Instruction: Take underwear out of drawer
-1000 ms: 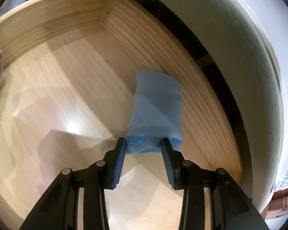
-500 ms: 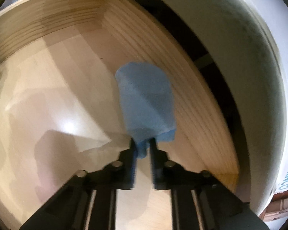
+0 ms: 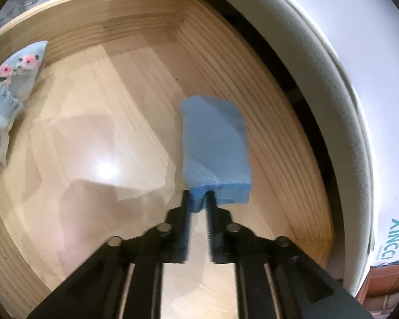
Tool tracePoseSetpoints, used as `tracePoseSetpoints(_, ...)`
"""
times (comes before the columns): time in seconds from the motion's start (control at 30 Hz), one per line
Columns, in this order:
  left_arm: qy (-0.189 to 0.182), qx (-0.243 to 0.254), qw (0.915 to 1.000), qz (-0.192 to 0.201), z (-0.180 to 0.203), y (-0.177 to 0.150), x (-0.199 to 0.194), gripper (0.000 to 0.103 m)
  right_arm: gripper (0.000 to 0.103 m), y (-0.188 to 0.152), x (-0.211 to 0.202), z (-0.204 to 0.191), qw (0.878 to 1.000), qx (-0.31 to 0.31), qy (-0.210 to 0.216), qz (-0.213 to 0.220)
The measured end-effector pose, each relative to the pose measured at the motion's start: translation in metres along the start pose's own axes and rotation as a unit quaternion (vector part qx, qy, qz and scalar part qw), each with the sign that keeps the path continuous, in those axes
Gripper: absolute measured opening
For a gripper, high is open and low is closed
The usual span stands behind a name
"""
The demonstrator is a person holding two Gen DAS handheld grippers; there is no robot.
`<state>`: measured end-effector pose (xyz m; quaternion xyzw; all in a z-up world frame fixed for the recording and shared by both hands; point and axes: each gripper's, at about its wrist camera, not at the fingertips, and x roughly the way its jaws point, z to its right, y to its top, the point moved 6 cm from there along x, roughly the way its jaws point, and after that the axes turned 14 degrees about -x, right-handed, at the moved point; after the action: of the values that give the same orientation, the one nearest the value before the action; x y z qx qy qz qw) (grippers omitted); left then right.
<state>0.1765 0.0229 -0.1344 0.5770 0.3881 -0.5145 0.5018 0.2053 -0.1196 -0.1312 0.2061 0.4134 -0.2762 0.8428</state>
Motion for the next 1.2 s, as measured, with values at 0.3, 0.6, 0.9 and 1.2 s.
tracePoseSetpoints(0.3, 0.001, 0.001, 1.0, 0.0, 0.0, 0.0, 0.0, 0.025, 0.06, 0.0, -0.014, 0.003, 0.999, -0.008, -0.022, 0.036)
tracePoseSetpoints(0.6, 0.002, 0.002, 1.0, -0.001, 0.001, 0.0, 0.0, 0.025, 0.058, 0.014, 0.015, 0.011, 0.999, 0.004, -0.023, 0.028)
tracePoseSetpoints(0.9, 0.003, 0.003, 1.0, -0.001, 0.001, -0.001, 0.001, 0.025, 0.047, 0.019, 0.017, 0.017, 0.999, 0.017, -0.02, 0.028)
tracePoseSetpoints(1.2, 0.003, 0.004, 1.0, -0.001, 0.001, -0.001, 0.001, 0.025, 0.041, -0.002, 0.006, 0.041, 1.0, 0.027, 0.009, 0.008)
